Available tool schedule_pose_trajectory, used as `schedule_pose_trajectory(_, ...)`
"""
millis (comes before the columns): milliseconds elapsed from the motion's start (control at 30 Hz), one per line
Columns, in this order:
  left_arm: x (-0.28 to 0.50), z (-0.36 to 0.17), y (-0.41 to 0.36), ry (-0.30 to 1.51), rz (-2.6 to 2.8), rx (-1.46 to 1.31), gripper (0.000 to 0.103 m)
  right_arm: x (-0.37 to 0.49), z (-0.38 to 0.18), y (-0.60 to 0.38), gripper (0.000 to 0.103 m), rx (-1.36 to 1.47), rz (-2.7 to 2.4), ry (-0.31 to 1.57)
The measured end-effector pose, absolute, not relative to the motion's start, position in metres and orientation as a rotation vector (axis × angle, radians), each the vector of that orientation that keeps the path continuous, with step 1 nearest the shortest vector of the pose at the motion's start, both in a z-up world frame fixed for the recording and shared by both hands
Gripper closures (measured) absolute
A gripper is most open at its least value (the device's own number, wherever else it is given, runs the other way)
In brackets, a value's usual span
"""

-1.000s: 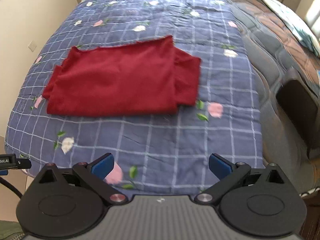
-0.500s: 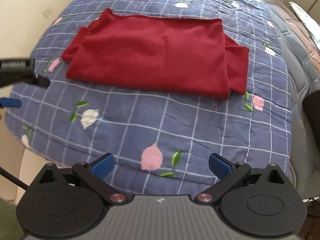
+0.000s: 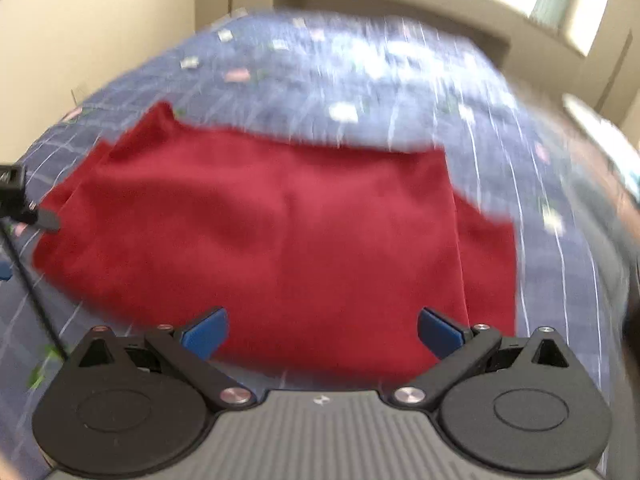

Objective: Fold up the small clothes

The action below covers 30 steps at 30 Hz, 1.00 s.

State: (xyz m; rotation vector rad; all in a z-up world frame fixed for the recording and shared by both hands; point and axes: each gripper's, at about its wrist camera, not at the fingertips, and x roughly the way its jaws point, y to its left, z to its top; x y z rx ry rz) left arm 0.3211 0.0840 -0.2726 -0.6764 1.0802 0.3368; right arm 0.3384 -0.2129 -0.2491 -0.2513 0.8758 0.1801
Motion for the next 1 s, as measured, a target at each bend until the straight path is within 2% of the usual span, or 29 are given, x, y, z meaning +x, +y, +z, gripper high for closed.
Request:
schedule_pose_trajectory(267, 0.343, -0.3, 0.091, 0.94, 0.325, -0.642, 0.001, 0.385, -0.292, -0.183, 0.0, -0.368, 0.275, 0.727)
schedule_pose_trajectory(533, 0.344, -0.313, 0.103, 0.906, 0.317, -0.689, 0.001, 0.379, -0.313, -0.175, 0.0, -0.326, 0.268, 0.779)
schedule_pose_trajectory(1000, 0.35, -0.314, 0.109, 0.935, 0.303, -0.704, 0.001, 0.355, -0.332, -0.181, 0.0, -0.281, 0.233, 0.631)
